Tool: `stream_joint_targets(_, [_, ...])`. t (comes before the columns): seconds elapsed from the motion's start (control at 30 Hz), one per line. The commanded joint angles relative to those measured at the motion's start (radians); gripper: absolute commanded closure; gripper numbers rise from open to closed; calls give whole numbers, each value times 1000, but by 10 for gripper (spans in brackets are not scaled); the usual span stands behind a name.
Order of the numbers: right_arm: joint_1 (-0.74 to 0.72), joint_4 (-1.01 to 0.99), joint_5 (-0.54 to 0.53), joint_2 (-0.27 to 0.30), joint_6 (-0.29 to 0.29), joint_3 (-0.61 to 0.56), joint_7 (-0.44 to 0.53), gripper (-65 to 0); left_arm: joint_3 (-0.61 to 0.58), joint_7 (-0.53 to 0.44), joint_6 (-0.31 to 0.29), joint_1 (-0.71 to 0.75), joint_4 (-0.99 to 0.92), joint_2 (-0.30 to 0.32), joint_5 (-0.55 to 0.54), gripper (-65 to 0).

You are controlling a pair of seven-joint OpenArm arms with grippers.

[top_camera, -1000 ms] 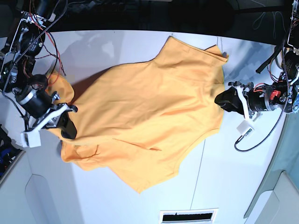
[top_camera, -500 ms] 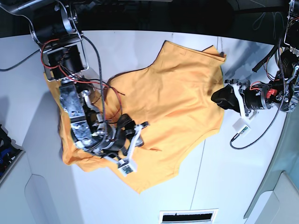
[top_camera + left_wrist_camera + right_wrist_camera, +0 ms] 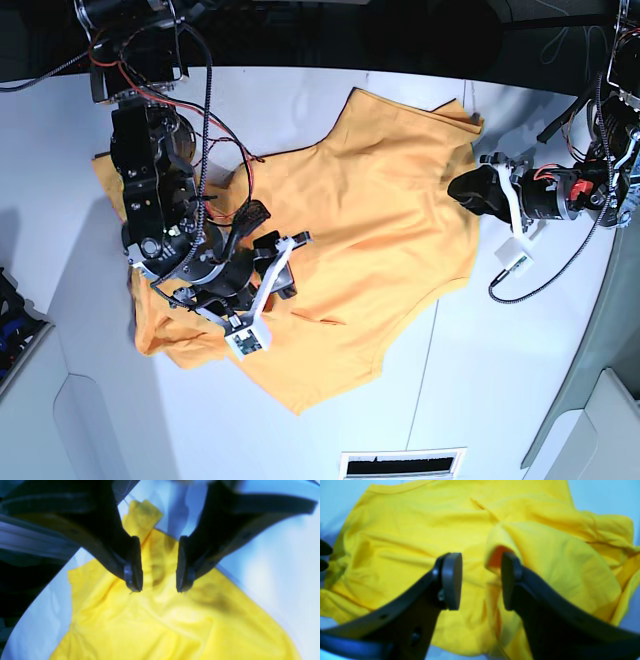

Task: Layout the t-shirt on the table in an organized manner, then fold the t-shirt properly
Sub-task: 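Move the right gripper onto the shirt's middle and grasp the fabric, then drag the grasped fabric with the right gripper away from the left gripper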

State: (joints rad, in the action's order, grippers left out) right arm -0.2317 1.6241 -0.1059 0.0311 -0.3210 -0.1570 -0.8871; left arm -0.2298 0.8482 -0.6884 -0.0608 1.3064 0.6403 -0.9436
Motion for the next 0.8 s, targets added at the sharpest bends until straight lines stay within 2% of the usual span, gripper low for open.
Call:
stream_joint_targets(0.0, [-3,16,-8,25,2,23,14,-257,8,-31,-10,-13,36,16,-21,-260])
stream_joint_targets(0.1, [80,16,-7,89,-1,65,23,-257,8,-45,-10,15,68,11,-1,-260])
stream_joint_targets(0.2, [158,16,-14,155,-2,94,67,-257,8,-84,-10,34,67,-9,91,-260])
stream_joint_targets(0.33, [222,45,-99,220,-45,99,101,-257,8,-127,-10,39,67,-29,126,-260])
stream_joint_targets(0.47, [261,81,-127,227,-102,97,98,-257,8,-126,-10,45,67,-45,126,-260])
stream_joint_targets(0.77, [247,12,-57,227,-105,85,152,-257,8,-131,-10,45,67,-45,138,-260])
